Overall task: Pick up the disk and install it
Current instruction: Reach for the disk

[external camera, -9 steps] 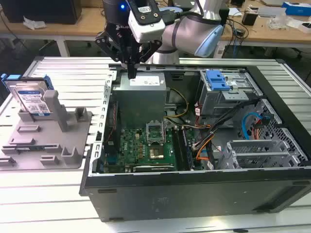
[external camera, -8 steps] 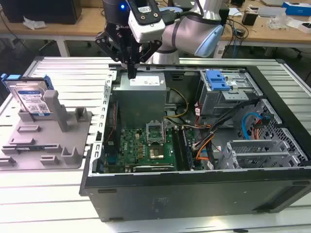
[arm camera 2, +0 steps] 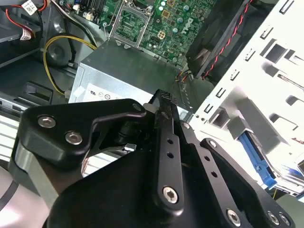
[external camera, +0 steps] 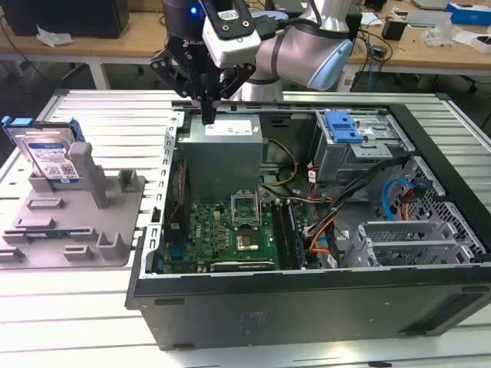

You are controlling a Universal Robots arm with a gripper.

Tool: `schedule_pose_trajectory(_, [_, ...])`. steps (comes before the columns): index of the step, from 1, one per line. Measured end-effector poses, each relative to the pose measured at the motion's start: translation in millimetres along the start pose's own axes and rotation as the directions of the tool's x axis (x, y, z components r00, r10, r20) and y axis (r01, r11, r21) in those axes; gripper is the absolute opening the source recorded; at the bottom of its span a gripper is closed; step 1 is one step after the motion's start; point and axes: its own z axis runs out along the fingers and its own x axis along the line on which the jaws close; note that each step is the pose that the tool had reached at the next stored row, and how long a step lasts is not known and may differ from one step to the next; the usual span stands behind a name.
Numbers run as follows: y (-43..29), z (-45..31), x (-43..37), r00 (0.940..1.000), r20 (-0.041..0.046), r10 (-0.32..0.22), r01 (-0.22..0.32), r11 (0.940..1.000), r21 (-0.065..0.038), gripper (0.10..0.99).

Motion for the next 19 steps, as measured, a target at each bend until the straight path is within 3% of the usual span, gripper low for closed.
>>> schedule_pose_trajectory(4, [-0.3,-0.1,2.0,1.0000,-0.0002,0.000,0.000,1.0000,-0.001,0.106])
schedule_pose_trajectory(6, [1.6,-0.4,25.9,1.0000,0.0000,0.000,0.000,1.0000,-0.001,0.106])
schedule_pose_trajectory(10, [12.1,-0.1,54.2,1.0000,-0.0001,0.000,0.000,1.0000,-0.001,0.106])
schedule_pose_trajectory(19, [22.1,3.2,97.4,1.0000,0.0000,0.003,-0.003,1.0000,-0.001,0.106])
